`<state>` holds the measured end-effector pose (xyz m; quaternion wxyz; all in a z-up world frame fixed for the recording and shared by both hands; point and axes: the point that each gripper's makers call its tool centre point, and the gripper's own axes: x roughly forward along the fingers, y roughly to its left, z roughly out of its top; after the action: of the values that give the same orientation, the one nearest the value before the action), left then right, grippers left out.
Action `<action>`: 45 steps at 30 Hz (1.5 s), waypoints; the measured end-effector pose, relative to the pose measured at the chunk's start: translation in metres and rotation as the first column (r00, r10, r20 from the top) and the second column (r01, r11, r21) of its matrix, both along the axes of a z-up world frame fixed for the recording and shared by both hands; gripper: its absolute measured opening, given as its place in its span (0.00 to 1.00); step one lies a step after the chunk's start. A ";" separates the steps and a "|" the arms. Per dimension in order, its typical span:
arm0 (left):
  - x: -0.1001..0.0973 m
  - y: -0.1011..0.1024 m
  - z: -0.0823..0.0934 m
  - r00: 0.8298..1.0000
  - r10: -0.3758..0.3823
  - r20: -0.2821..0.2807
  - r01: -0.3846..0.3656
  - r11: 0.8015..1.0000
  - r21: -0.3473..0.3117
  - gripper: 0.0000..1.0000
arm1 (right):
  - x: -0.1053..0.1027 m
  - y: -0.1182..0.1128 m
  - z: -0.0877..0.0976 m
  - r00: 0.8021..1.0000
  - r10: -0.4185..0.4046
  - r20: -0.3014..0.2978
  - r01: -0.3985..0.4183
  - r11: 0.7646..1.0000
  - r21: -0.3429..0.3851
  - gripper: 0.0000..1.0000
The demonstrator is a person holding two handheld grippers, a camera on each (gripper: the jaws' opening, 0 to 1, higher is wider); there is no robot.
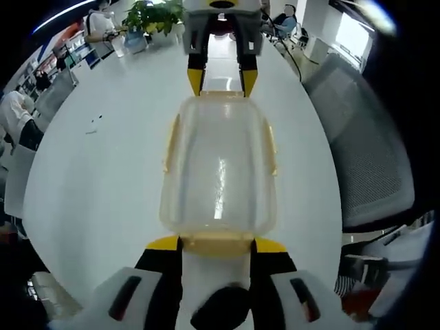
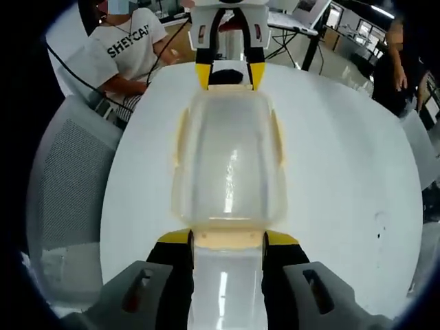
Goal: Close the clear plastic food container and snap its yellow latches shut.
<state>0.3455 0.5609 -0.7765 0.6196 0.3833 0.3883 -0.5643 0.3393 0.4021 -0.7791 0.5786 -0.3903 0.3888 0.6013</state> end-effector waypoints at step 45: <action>-0.005 -0.078 -0.002 1.000 0.004 -0.019 -0.004 1.000 -0.019 0.33 | -0.007 -0.080 0.004 1.000 0.002 -0.008 -0.002 1.000 -0.028 0.35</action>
<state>0.3401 0.4831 -0.7780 0.6206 0.3713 0.3896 -0.5703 0.3328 0.3223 -0.7751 0.5709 -0.3963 0.3991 0.5981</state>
